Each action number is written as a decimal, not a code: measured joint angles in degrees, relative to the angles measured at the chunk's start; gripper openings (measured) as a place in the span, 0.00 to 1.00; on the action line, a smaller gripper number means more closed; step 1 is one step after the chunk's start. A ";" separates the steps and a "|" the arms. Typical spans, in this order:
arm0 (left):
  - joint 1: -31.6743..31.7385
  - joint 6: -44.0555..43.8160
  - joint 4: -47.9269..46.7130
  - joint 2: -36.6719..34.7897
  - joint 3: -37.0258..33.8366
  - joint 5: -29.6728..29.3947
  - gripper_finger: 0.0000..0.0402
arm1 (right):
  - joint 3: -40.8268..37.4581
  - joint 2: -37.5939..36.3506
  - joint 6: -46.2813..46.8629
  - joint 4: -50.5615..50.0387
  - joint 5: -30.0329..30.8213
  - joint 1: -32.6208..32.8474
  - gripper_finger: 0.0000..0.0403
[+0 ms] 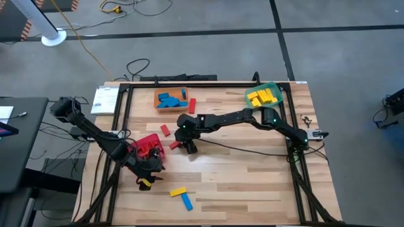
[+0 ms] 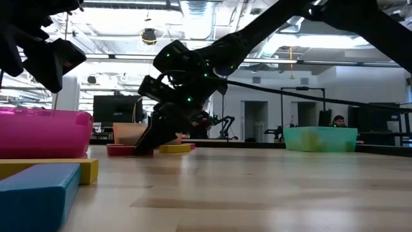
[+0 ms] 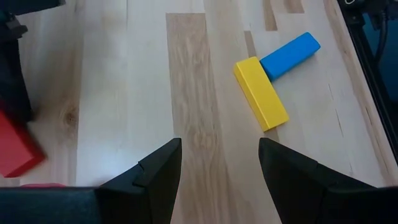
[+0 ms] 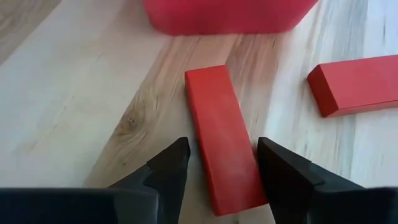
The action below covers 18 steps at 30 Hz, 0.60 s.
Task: Sort blocks
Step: Put the red block into the red bin
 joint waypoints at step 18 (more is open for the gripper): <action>-0.20 9.06 -0.56 0.00 0.06 -5.12 0.52 | -0.22 -4.35 5.63 -10.66 -2.42 4.62 0.28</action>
